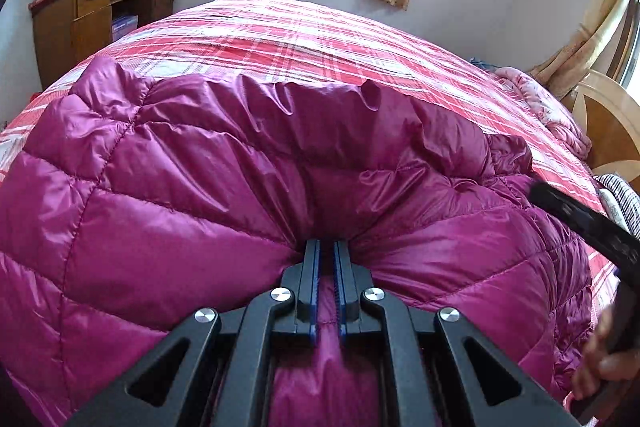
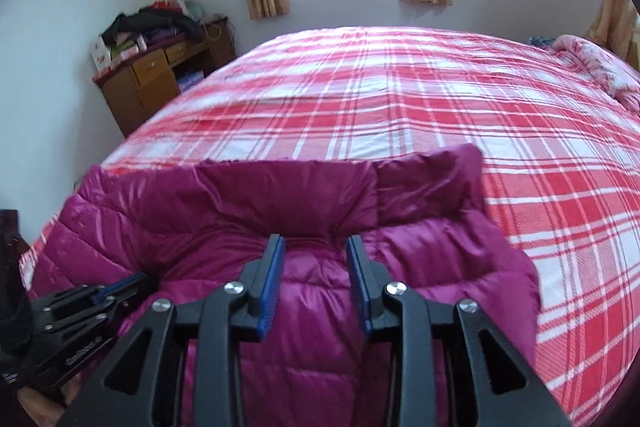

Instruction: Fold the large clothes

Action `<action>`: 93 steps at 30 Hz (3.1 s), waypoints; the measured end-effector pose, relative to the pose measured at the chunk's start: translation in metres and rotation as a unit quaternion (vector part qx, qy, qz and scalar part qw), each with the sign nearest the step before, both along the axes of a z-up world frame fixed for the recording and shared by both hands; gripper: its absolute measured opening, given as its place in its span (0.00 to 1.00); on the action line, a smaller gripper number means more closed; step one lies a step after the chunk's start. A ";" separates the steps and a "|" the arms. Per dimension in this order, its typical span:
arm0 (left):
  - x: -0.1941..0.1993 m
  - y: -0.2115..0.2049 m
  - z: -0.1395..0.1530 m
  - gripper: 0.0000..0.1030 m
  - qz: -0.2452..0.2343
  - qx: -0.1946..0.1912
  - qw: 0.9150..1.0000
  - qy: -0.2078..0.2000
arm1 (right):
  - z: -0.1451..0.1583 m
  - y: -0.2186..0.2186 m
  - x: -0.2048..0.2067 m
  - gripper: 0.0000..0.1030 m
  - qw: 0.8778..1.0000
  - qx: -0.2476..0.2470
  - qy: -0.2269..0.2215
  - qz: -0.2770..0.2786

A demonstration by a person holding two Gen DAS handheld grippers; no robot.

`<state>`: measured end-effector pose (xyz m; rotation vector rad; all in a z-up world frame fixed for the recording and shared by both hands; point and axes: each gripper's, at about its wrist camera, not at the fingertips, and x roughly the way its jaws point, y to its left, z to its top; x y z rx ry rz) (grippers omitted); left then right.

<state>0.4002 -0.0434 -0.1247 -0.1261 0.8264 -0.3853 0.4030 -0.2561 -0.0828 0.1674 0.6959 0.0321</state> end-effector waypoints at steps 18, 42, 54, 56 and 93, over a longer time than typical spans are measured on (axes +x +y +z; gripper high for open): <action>-0.010 -0.032 0.002 0.07 0.013 0.117 0.992 -0.040 | -0.035 -0.028 -0.041 0.31 0.992 -0.071 0.060 -0.084; -0.070 0.078 0.043 0.07 0.169 0.154 0.972 -0.050 | -0.012 0.125 -0.050 0.31 0.998 0.042 0.022 0.037; -0.089 0.130 0.026 0.07 0.206 0.040 0.977 -0.043 | -0.031 0.139 -0.051 0.31 0.999 -0.017 0.032 0.035; -0.096 0.153 0.021 0.07 0.221 -0.023 0.975 -0.026 | -0.031 0.137 -0.051 0.31 0.999 -0.012 0.029 0.036; -0.069 0.133 0.037 0.15 0.160 -0.217 0.963 -0.029 | -0.032 0.130 -0.046 0.28 0.998 0.043 0.036 0.019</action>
